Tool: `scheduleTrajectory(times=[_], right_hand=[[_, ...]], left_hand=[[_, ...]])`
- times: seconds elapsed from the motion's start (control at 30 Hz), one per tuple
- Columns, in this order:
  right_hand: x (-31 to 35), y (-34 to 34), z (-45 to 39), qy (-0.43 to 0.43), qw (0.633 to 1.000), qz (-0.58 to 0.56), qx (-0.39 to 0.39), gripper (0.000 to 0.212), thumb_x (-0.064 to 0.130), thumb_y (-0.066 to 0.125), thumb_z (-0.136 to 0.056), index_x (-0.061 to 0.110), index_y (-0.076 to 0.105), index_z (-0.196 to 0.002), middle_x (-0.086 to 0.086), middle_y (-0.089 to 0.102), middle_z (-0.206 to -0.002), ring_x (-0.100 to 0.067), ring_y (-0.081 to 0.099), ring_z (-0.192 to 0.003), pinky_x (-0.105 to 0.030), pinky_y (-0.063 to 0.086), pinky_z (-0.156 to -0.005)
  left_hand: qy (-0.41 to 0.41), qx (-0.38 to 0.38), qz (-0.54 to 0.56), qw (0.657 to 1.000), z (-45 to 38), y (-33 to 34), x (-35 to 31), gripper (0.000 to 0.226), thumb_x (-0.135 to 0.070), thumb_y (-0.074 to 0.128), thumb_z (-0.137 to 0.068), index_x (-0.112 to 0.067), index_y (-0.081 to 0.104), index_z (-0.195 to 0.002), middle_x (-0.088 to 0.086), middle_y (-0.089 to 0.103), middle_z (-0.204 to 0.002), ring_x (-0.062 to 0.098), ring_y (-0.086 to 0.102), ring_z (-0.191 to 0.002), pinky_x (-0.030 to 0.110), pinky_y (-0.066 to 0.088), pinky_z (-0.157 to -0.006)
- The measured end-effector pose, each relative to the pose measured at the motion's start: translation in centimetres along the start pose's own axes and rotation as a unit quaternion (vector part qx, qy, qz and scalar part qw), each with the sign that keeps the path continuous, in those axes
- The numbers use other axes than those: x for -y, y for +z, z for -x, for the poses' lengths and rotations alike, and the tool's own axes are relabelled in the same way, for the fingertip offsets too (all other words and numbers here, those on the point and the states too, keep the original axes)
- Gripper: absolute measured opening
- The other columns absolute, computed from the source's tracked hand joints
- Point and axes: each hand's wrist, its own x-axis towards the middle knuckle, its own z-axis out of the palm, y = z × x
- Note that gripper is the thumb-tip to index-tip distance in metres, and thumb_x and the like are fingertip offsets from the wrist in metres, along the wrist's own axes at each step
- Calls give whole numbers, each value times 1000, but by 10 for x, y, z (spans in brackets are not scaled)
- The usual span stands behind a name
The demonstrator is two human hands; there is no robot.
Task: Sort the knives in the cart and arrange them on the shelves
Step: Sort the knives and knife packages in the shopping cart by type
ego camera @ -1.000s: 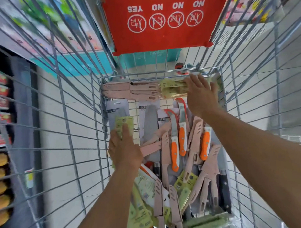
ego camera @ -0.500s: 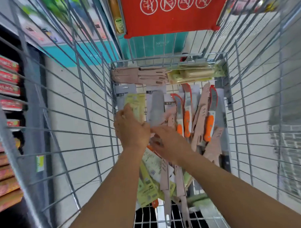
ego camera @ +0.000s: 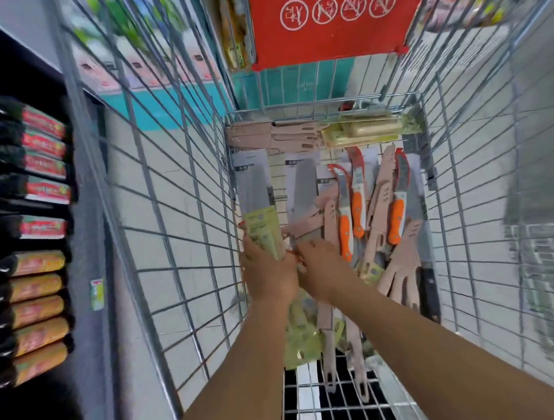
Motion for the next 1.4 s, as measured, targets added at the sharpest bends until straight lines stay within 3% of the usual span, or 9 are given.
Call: scheduleTrajectory(times=[0.2,0.43,0.6,0.7,0.9,1.0,1.17,1.3,1.4], right_hand=[[-13,-10,13,103,987,-125,11,21,32,56,-89,17,48,-77,-2,51,-75,-20,48,-70,-32,35,-57],[-35,-48,9,185,919,-306,-167,11,22,57,-91,13,52,-92,1,57,-78,-20,53,-72,-33,40,-63],[-29,-67,4,202,854,-435,-201,22,14,60,-86,16,63,-108,-3,70,-99,-19,66,-88,-39,55,-76],[-30,-81,0,164,850,-469,-174,26,4,57,-83,22,72,-95,-5,73,-89,-28,68,-86,-47,57,-79],[-60,-126,-23,100,932,-224,-268,43,3,45,-88,25,63,-121,12,63,-87,7,54,-64,-3,36,-52],[-67,-154,-45,83,924,-146,-345,42,2,47,-89,24,65,-119,4,69,-110,-9,61,-97,-11,40,-74],[-75,-189,-90,-30,890,-26,-453,32,-5,53,-86,10,72,-107,-8,71,-106,-25,61,-105,-27,40,-95],[-100,-192,-120,-18,929,-71,-362,38,2,46,-91,13,62,-124,-4,58,-131,1,44,-124,-13,26,-106],[-118,-176,-133,8,951,116,-285,47,2,42,-92,18,53,-135,2,47,-143,-16,25,-142,-32,16,-116]], left_hand=[[37,56,89,994,8,6,-10,67,-21,67,-76,-20,36,-135,-1,53,-116,12,56,-90,27,50,-74],[67,63,119,989,11,2,-20,58,-19,69,-76,-26,40,-125,-10,51,-95,1,54,-73,10,41,-47],[101,142,109,979,10,13,-37,77,-29,75,-74,-26,33,-139,-3,54,-122,15,59,-104,34,52,-88],[154,153,99,971,6,20,-55,65,-30,75,-72,-31,41,-128,-9,58,-109,7,63,-93,21,53,-72],[168,104,51,979,-11,23,-95,82,-35,69,-76,-31,24,-145,0,39,-121,16,52,-98,26,41,-77],[175,85,50,980,-23,21,-108,80,-30,66,-80,-29,22,-147,0,36,-130,18,50,-106,25,40,-80],[218,62,42,973,-45,23,-122,40,-23,68,-78,-22,54,-116,3,62,-100,18,60,-85,27,50,-68],[236,44,47,970,-56,23,-130,39,-17,64,-78,-25,55,-115,-3,61,-94,15,59,-79,8,38,-53],[248,46,20,968,-65,23,-139,49,-18,65,-80,-22,50,-126,1,59,-110,20,58,-95,30,50,-75]])
